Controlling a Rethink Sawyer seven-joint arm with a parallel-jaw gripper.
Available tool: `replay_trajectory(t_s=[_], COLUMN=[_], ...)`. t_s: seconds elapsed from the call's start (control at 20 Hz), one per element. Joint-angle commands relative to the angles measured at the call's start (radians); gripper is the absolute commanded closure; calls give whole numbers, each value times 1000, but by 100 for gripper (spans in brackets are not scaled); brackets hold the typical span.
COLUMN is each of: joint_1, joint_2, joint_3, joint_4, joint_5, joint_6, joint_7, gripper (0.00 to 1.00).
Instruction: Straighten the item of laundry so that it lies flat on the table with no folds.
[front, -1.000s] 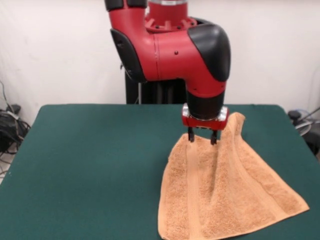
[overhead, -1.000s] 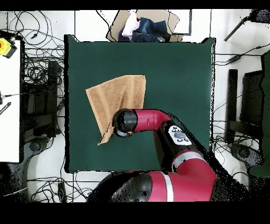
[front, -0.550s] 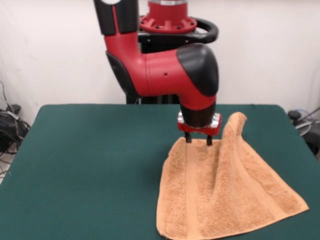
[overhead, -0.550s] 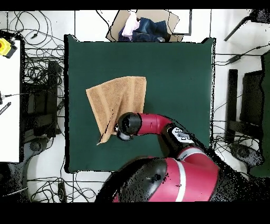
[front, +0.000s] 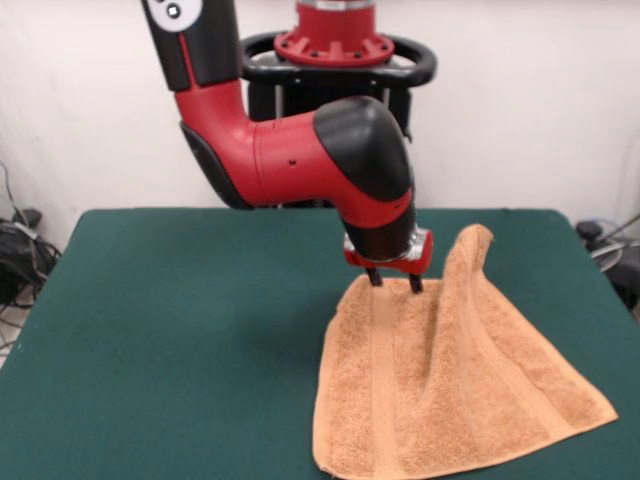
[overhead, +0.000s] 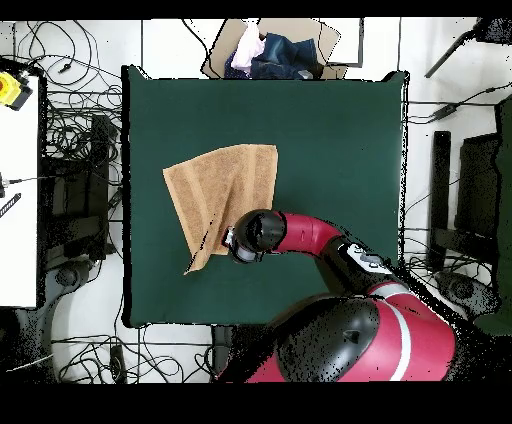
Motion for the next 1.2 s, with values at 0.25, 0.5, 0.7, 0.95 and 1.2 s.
replay_trajectory(t_s=[0.25,0.5,0.7,0.95,1.2], joint_1=[-42,-30,-7,10,29], joint_2=[197,195,184,175,159], joint_3=[15,5,-13,-26,-40], joint_4=[-108,-101,-94,-95,-101], joint_5=[-121,-128,-136,-171,-190], joint_6=[-153,-188,-235,-306,-316], joint_7=[-79,-45,-4,23,51], gripper=[0,0,0,100,100])
